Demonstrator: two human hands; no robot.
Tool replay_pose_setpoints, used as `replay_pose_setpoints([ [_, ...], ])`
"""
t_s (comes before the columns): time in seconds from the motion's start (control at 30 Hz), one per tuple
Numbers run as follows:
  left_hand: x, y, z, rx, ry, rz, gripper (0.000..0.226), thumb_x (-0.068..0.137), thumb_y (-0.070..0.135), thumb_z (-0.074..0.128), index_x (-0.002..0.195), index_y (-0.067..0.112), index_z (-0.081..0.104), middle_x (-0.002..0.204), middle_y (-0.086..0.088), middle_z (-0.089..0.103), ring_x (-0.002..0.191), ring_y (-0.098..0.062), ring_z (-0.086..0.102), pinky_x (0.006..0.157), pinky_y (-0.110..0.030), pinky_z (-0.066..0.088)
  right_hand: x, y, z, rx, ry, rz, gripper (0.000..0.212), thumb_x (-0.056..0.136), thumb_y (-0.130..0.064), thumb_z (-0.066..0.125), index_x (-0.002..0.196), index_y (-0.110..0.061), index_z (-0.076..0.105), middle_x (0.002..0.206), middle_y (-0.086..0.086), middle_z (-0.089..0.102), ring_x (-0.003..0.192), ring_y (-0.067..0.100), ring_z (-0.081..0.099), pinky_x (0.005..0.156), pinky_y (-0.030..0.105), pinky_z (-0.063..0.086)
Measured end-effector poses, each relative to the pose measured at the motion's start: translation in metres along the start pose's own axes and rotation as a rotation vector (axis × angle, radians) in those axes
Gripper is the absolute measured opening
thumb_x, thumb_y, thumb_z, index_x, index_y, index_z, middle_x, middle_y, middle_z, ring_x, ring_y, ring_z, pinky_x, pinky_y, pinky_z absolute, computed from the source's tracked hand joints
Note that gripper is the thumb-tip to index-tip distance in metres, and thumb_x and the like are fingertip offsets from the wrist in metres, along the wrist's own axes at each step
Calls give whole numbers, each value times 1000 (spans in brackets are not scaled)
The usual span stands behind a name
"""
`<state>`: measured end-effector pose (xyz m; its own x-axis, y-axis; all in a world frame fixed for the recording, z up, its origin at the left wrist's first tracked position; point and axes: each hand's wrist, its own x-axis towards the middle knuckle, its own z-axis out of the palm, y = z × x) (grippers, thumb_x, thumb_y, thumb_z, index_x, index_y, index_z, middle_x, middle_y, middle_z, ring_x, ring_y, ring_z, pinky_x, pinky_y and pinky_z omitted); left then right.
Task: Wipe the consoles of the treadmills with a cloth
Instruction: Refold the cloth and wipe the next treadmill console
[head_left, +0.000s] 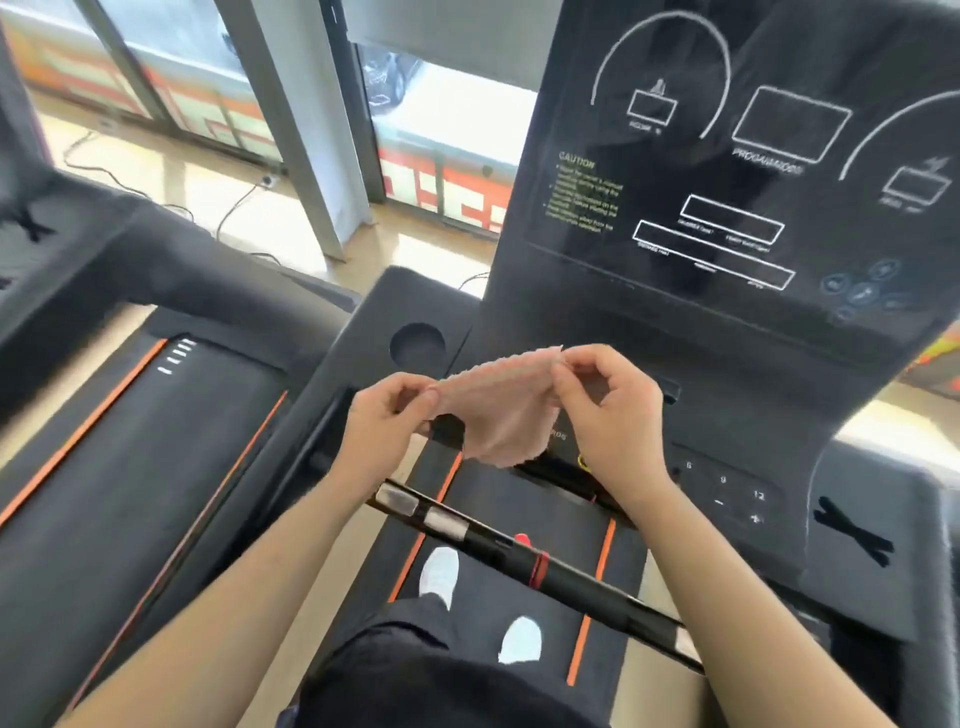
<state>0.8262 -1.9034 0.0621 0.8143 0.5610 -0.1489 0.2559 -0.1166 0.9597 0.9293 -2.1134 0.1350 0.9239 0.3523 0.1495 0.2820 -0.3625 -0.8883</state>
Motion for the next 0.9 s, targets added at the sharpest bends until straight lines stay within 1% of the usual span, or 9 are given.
replay_pose_setpoints([
  [0.2, 86, 10, 0, 63, -26, 110, 9, 97, 21, 66, 102, 25, 73, 93, 4, 75, 91, -17, 72, 89, -39, 62, 72, -18, 20, -208, 59, -128, 20, 95, -8, 66, 102, -27, 70, 92, -15, 70, 87, 5, 66, 80, 18, 53],
  [0.3, 120, 18, 6, 35, -51, 126, 7, 96, 25, 68, 99, 29, 74, 91, 8, 76, 90, -14, 71, 91, -43, 60, 107, -18, 19, -339, 88, -240, 21, 97, -5, 62, 110, -19, 71, 101, -11, 70, 92, 4, 62, 86, 25, 54],
  [0.4, 149, 30, 16, -39, -68, 108, 10, 91, 25, 71, 92, 34, 75, 86, 11, 77, 87, -15, 72, 92, -47, 59, 142, -15, 16, -439, 131, -370, 21, 99, -4, 58, 111, -12, 73, 104, -4, 69, 99, 15, 63, 90, 37, 55],
  [0.47, 166, 38, 24, -84, -75, 85, 12, 90, 24, 71, 90, 36, 74, 85, 11, 76, 87, -14, 72, 91, -44, 60, 165, -11, 15, -506, 158, -454, 23, 101, -5, 56, 116, -9, 72, 106, 4, 69, 101, 23, 62, 91, 37, 53],
  [0.57, 187, 48, 36, -139, -76, 63, 7, 92, 19, 71, 94, 24, 76, 82, 8, 75, 80, -11, 70, 87, -39, 58, 191, -2, 20, -659, 174, -574, 30, 101, -8, 57, 129, -9, 68, 113, 11, 66, 107, 31, 57, 94, 28, 43],
  [0.63, 195, 51, 42, -145, -78, 57, 10, 92, 25, 71, 97, 18, 77, 83, 6, 76, 79, -12, 69, 86, -40, 58, 201, 5, 29, -790, 124, -653, 36, 101, -14, 57, 137, -12, 63, 127, 18, 62, 121, 39, 50, 104, 40, 44],
  [0.7, 201, 50, 47, -151, -73, 19, 19, 89, 37, 71, 96, 20, 77, 85, 7, 77, 82, -15, 71, 88, -44, 60, 206, 13, 37, -937, 39, -732, 41, 102, -28, 54, 141, -16, 59, 142, 27, 52, 136, 45, 34, 115, 60, 35],
  [0.77, 205, 47, 53, -155, -80, -25, 15, 90, 38, 71, 94, 24, 76, 85, 6, 78, 85, -17, 74, 91, -47, 60, 208, 25, 41, -1129, -125, -765, 49, 103, -45, 47, 147, -25, 52, 157, 25, 38, 147, 51, 19, 119, 72, 17],
  [0.9, 208, 41, 65, -172, -85, -83, 14, 97, 30, 69, 96, 17, 75, 87, -1, 78, 85, -20, 74, 88, -43, 62, 213, 45, 50, -1365, -237, -714, 62, 98, -68, 38, 155, -43, 33, 170, -1, 18, 149, 60, -3, 117, 76, -6],
])
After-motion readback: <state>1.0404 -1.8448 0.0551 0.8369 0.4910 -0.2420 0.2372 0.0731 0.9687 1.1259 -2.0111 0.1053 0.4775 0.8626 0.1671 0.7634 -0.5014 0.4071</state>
